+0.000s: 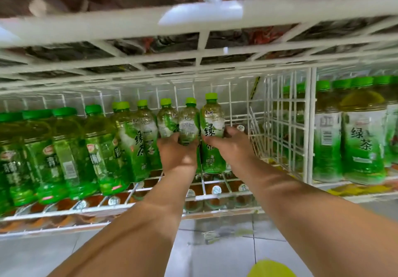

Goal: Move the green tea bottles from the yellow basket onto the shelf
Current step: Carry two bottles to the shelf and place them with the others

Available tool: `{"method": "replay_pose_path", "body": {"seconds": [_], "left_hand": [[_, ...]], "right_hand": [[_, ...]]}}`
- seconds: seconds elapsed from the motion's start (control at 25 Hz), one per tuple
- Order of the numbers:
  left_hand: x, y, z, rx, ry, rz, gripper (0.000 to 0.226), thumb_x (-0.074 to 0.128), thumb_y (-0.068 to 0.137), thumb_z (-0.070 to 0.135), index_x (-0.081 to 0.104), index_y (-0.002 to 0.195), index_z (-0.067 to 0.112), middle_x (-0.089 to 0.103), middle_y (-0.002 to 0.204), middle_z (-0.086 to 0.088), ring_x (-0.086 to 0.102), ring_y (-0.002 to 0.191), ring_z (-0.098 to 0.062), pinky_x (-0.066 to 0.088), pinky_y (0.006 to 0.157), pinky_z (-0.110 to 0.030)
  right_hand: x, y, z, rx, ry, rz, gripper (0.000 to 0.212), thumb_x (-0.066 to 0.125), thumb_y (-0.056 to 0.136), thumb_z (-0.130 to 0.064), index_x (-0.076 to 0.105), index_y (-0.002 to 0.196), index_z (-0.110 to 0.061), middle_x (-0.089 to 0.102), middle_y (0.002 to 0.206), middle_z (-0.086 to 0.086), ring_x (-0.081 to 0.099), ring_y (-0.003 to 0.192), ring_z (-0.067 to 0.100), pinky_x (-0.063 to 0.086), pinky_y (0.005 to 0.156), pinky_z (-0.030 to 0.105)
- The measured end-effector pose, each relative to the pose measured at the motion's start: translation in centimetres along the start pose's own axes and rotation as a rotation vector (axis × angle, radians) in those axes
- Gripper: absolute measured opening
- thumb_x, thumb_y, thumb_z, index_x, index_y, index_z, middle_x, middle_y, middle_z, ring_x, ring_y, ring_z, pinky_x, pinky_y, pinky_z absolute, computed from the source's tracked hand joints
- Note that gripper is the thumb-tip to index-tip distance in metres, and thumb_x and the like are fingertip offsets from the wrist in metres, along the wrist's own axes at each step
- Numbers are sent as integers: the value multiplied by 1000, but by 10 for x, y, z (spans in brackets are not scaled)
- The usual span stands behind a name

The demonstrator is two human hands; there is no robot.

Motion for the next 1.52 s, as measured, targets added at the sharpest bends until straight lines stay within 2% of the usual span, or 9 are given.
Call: {"method": "replay_pose_path", "body": {"seconds": [0.12,0.32,0.6,0.72,0.88,1.04,1.16,1.28,1.52], "left_hand": [[2,8,4,91,136,0,27,71,92,30,65,115,17,68,121,-7,66,94,-24,55,80,-34],[14,5,2,22,567,-141,79,79,83,51,48,141,7,58,137,-16,64,119,-34,58,93,-43],[24,6,-3,6,466,-149,69,65,96,47,47,142,-2,54,143,-18,60,124,-32,50,102,-38],[28,6,-10,-38,271,-130,75,75,89,44,49,143,0,56,140,-17,62,120,-32,54,98,-39],[26,7,-11,-7,430,-144,66,75,85,54,56,127,7,65,122,-12,66,109,-33,59,86,-45],[22,19,-19,44,570,-212,67,70,88,57,62,125,0,71,116,-14,71,101,-31,58,78,-38],[18,18,-23,97,525,-223,59,66,92,53,61,127,6,69,122,-10,68,107,-28,56,84,-35],[5,9,-23,213,625,-245,62,62,94,55,51,142,18,57,141,-6,60,124,-27,54,99,-43],[-26,-17,-20,517,945,-227,69,46,99,58,29,156,24,26,163,-7,24,151,-31,36,115,-48]], "right_hand": [[4,18,7,21,-47,4,47,87,77,-19,70,120,-22,76,96,-3,73,85,16,61,81,36],[3,32,8,35,-165,-7,52,75,86,-14,59,134,-28,75,101,-1,72,81,16,60,66,29],[17,35,17,34,-242,6,89,83,77,-26,35,152,-33,71,121,-3,70,96,21,59,73,32],[4,30,10,-5,-372,-11,84,79,81,-28,35,152,-34,70,99,-7,71,81,18,59,64,30],[-8,27,5,49,-457,-101,93,75,88,-26,18,160,-37,68,95,-4,62,60,11,44,42,19],[-4,30,13,31,-469,-135,93,71,92,-27,10,161,-37,65,114,4,71,76,21,58,63,33],[-5,28,17,4,-480,-126,73,71,91,-33,35,154,-27,69,119,-1,66,77,7,56,62,24],[-4,16,18,12,-550,-131,45,68,93,-34,49,132,-23,66,110,-2,68,89,16,55,70,28],[-8,-18,10,-200,-972,-125,83,53,99,-47,9,162,-13,19,167,13,23,152,31,30,121,43]]}}
Point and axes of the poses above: each hand's wrist, its own y-axis towards the middle knuckle, its own x-axis out of the palm, z = x × y, the point moved 4 cm from there along y, towards the middle knuckle
